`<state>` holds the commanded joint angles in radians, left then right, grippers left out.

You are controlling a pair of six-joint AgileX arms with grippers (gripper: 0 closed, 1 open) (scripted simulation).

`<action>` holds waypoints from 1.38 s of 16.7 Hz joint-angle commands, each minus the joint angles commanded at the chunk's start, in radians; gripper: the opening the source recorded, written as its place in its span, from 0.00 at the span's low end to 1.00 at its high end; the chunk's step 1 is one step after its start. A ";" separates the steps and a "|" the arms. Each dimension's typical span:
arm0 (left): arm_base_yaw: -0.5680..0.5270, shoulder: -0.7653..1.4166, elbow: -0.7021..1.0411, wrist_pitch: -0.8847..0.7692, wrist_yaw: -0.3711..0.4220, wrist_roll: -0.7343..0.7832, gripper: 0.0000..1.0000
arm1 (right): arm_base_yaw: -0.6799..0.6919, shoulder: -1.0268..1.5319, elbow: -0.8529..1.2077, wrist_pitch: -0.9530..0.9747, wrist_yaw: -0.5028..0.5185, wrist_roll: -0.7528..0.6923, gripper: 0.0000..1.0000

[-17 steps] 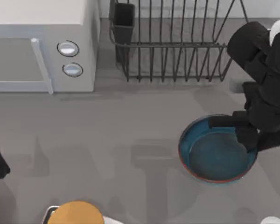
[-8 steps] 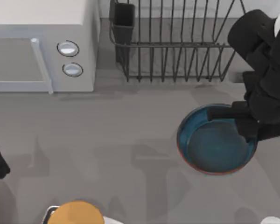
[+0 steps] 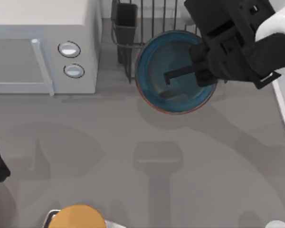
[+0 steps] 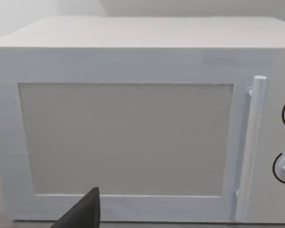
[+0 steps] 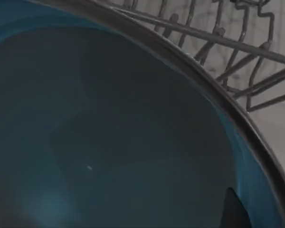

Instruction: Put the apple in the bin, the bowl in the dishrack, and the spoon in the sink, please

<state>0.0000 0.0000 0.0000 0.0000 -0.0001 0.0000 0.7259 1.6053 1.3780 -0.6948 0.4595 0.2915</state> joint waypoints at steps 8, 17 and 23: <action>0.000 0.000 0.000 0.000 0.000 0.000 1.00 | 0.261 -0.128 0.043 0.591 0.525 -0.228 0.00; 0.000 0.000 0.000 0.000 0.000 0.000 1.00 | 0.306 -0.159 0.058 0.672 0.598 -0.258 0.00; 0.000 0.000 0.000 0.000 0.000 0.000 1.00 | 0.187 0.046 0.040 0.895 0.482 -0.263 0.00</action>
<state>0.0000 0.0000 0.0000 0.0000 -0.0001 0.0000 0.9131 1.6513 1.4175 0.2003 0.9410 0.0286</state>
